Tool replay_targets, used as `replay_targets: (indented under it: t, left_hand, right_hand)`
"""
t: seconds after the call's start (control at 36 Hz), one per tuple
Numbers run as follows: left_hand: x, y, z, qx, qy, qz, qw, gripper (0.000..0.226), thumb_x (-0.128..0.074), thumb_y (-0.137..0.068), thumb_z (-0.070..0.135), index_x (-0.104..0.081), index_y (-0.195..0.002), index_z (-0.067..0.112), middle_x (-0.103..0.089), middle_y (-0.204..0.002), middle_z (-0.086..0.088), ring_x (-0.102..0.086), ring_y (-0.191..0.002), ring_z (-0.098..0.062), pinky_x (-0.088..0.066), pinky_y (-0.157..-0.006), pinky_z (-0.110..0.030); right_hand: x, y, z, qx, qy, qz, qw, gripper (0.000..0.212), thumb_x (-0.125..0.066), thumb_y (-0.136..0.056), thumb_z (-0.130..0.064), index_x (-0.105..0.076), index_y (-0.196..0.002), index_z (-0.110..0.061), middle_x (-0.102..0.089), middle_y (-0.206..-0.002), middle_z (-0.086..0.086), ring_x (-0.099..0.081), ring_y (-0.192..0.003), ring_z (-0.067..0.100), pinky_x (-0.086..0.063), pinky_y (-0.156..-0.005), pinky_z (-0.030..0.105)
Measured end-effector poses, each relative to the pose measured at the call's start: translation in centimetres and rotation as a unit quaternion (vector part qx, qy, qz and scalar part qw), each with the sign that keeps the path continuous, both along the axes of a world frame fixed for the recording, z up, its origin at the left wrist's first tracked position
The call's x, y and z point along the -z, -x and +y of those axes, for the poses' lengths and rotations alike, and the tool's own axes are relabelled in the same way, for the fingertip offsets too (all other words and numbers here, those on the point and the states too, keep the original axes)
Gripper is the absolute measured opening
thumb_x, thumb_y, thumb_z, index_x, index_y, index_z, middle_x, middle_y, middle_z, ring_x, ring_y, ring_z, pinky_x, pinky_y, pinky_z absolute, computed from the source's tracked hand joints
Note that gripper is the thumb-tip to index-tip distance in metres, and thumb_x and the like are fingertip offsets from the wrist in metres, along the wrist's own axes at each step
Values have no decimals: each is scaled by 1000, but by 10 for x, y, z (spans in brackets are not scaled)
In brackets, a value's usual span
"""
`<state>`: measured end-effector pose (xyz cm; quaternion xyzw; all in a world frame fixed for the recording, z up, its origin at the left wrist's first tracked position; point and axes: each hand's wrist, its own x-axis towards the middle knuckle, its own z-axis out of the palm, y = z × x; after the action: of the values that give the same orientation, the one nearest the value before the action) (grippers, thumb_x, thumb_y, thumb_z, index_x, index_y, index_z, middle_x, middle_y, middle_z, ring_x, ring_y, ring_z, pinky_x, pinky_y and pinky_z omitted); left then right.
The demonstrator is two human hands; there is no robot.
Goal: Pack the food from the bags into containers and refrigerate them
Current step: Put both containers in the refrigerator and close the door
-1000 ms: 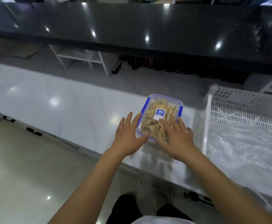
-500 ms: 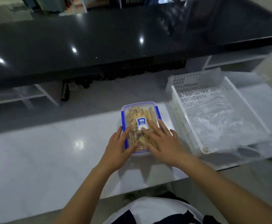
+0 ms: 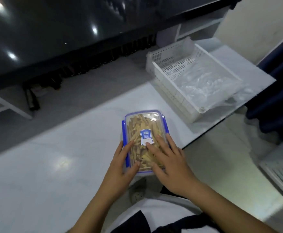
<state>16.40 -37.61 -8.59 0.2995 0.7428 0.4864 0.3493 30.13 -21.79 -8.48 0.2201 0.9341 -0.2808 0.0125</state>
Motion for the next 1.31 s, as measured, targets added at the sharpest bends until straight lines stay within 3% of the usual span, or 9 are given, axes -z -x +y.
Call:
replay_targets:
  t: [0.14,0.25,0.33,0.39,0.56,0.86,0.94,1.08,1.31]
  left_hand:
    - [-6,7,0,-54,-6,-119,991,79,-78,-76,41,-36,-138,64,-51,-135,28,-60,-118,0,-60,-74,-21]
    - [-12,37,7,-102,17,-215,971,89,-84,-64,43,-38,-138,61,-64,-119,16,-73,-100,-10,-62,-66,-30]
    - [-15,58,13,-70,60,-276,957,81,-81,-68,32,-46,-140,39,-76,-113,-1,-75,-99,-21,-63,-69,-40]
    - [-16,65,18,-52,78,-288,953,66,-77,-78,22,-52,-139,30,-77,-108,-3,-76,-98,-22,-63,-71,-43]
    - [-19,54,42,-24,90,-297,950,56,-78,-72,18,-62,-123,34,-77,-104,-8,-76,-98,-25,-63,-67,-45]
    - [-21,-57,170,147,121,-358,914,61,-87,-70,9,-71,-122,35,-74,-105,-12,-74,-101,-36,-61,-73,-51]
    - [-23,-96,221,211,123,-368,897,62,-78,-76,1,-67,-130,29,-71,-114,-18,-70,-109,-40,-59,-79,-53]
    - [-36,-161,308,268,139,-328,895,66,-80,-70,5,-69,-129,32,-72,-113,-17,-74,-100,-30,-60,-71,-43]
    - [-49,-261,411,379,179,-275,865,55,-68,-76,27,-66,-130,39,-71,-119,-16,-71,-106,-29,-59,-75,-43]
  right_hand:
    - [-21,-3,3,113,198,109,968,68,-70,-89,-39,-32,-143,-56,-18,-156,-29,-9,-147,-10,-23,-121,37]
    - [-42,8,31,367,478,175,778,46,-71,-81,-50,-59,-126,-50,-50,-140,-14,-54,-124,8,-53,-92,38]
    - [-43,8,60,393,588,86,702,43,-67,-85,-54,-65,-122,-34,-64,-127,2,-68,-103,22,-59,-64,36]
    - [-37,5,72,379,628,45,679,48,-67,-83,-54,-69,-121,-25,-69,-121,8,-70,-99,25,-60,-71,42]
    - [-24,-25,84,373,617,47,691,50,-65,-80,-56,-71,-117,-23,-71,-106,3,-71,-93,21,-58,-76,41]
    - [-35,-217,119,495,640,194,555,48,-61,-84,-48,-75,-118,-18,-68,-116,12,-67,-101,32,-54,-85,51]
    - [-45,-265,136,528,611,233,542,47,-58,-85,-50,-74,-119,-20,-65,-127,15,-64,-110,35,-51,-95,58]
    - [-57,-336,167,556,577,312,511,52,-60,-81,-52,-73,-120,-20,-65,-125,14,-68,-99,30,-57,-80,49]
    - [-49,-434,199,555,560,409,460,61,-67,-78,-55,-69,-127,-19,-64,-123,12,-65,-103,31,-55,-83,49]
